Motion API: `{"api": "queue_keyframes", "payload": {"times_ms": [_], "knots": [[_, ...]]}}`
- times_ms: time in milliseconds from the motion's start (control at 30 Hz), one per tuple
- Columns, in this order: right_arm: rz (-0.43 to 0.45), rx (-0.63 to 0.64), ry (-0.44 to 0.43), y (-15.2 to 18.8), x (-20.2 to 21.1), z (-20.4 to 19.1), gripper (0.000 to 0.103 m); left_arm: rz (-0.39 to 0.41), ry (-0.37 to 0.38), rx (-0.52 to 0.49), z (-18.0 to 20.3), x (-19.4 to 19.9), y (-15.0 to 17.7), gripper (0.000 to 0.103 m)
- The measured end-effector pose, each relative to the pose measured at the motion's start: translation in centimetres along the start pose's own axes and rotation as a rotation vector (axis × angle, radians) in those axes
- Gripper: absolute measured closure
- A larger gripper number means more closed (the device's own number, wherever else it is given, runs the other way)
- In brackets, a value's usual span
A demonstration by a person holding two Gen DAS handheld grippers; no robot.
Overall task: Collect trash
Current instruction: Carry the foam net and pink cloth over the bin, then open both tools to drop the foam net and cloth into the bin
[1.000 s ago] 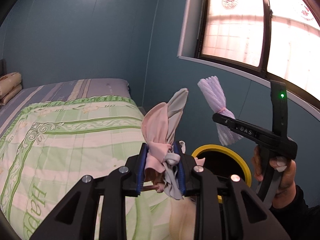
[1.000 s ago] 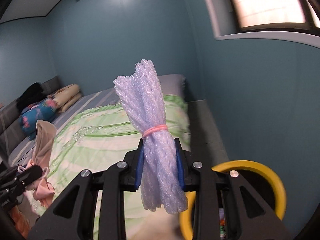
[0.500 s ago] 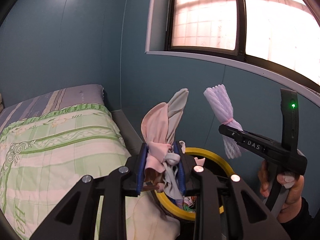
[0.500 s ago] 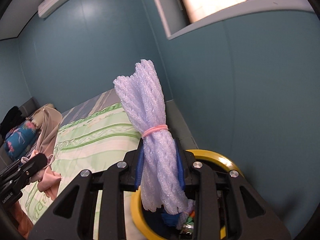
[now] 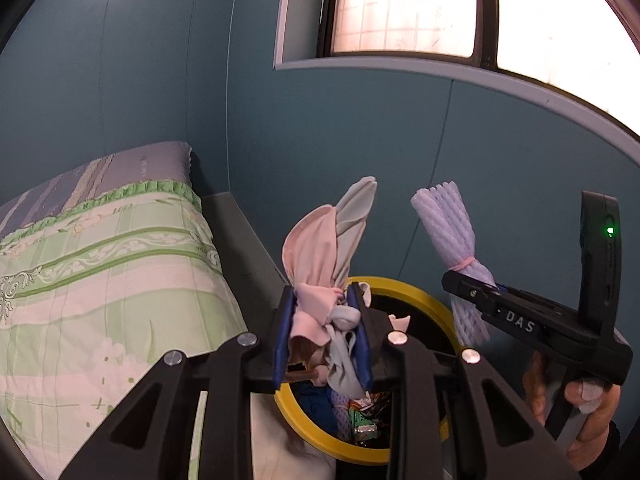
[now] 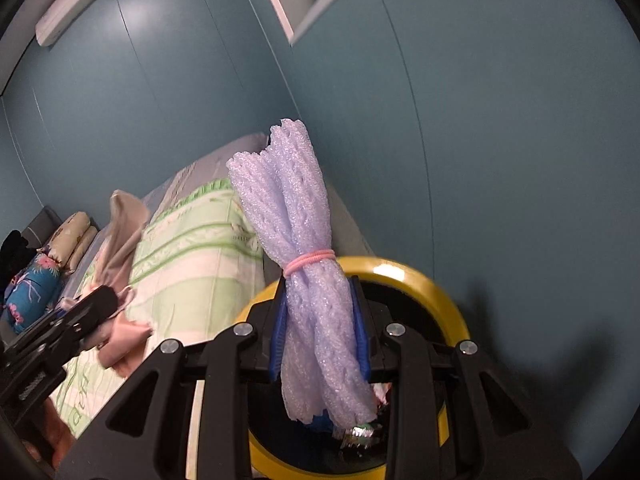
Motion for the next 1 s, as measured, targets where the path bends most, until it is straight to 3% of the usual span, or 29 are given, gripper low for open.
{"api": "queue_keyframes", "payload": {"times_ms": [533,800,867,1000], "knots": [[-0.158,-0.039,0.065,2.5,-5.4,2.6,0.076,-0.188,0.019,0.021,0.3,-9.9,2.1,0.078],[-0.164,-0.051,0.079,2.0,-6.7,2.2,0.073,-0.239,0.044,0.056,-0.4,-12.2,2.8,0.077],[-0.156,-0.054,0.088,2.0,-6.6,2.3,0.070,-0.236,0.040,0.060,-0.6,-12.4,2.8,0.075],[-0.128,-0.065,0.104,1.4,-6.0,2.5,0.057,-0.223,0.069,0.105,-2.0,-12.2,2.5,0.058]]}}
Point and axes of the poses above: each gripper's, at about its wrist camera, not at the fingertips, and x roughly against the way its jaws point, z to its right, y to its underside, the point moved 2 cm from there along -x, roughly the way its jaws point, and after that the axes turned 11 degrees about -z, right-handed, at the moved point
